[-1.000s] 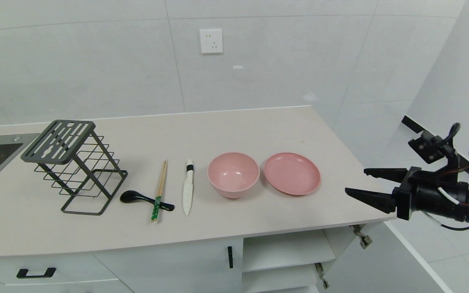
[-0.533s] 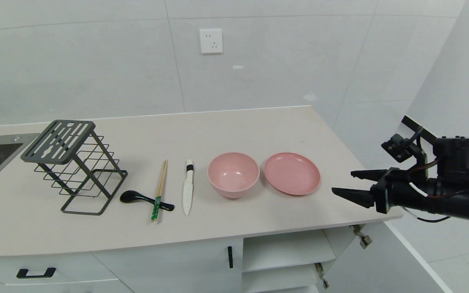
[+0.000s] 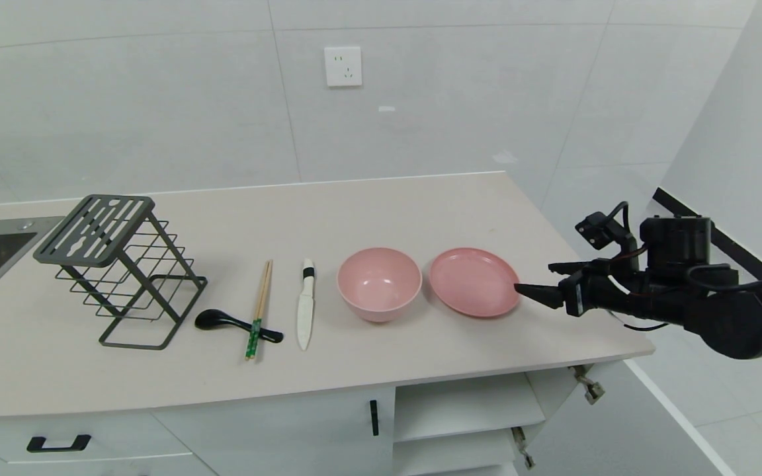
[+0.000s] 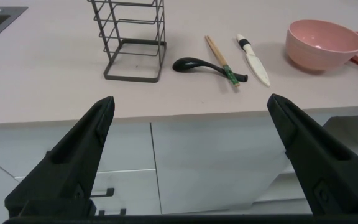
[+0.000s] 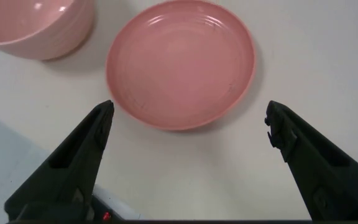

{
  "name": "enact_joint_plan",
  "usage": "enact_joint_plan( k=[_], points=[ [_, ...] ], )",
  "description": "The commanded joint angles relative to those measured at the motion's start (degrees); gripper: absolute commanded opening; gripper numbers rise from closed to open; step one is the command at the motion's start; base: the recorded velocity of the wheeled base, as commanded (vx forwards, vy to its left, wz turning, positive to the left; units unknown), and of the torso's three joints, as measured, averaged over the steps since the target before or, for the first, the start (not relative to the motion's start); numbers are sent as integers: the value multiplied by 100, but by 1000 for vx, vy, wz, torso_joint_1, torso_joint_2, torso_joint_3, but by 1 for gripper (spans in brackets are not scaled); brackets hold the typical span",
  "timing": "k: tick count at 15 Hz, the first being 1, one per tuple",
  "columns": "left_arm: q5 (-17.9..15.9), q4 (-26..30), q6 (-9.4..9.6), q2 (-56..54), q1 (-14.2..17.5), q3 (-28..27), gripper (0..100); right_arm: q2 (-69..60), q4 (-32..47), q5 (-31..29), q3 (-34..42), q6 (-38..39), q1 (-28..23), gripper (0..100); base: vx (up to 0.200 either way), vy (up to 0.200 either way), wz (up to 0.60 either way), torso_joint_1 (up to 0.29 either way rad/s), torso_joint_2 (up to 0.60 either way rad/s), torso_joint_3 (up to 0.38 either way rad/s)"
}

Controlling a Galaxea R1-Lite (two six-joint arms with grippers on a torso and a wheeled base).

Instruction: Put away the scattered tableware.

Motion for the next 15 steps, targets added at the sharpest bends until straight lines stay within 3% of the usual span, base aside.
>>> enact_joint_plan(
  k=[1, 10, 15],
  points=[
    [3, -2, -8, 7, 1, 0, 100, 533, -4, -14, -292, -1, -6, 100, 0, 0, 0, 0, 0, 0],
    [3, -2, -8, 7, 1, 0, 100, 1728, -75, -146, -1505, 51, 21, 100, 0, 0, 0, 0, 0, 0],
    [3, -2, 0, 7, 1, 0, 100, 1948, -83, -155, -1663, 60, 135, 100, 0, 0, 0, 0, 0, 0]
  ],
)
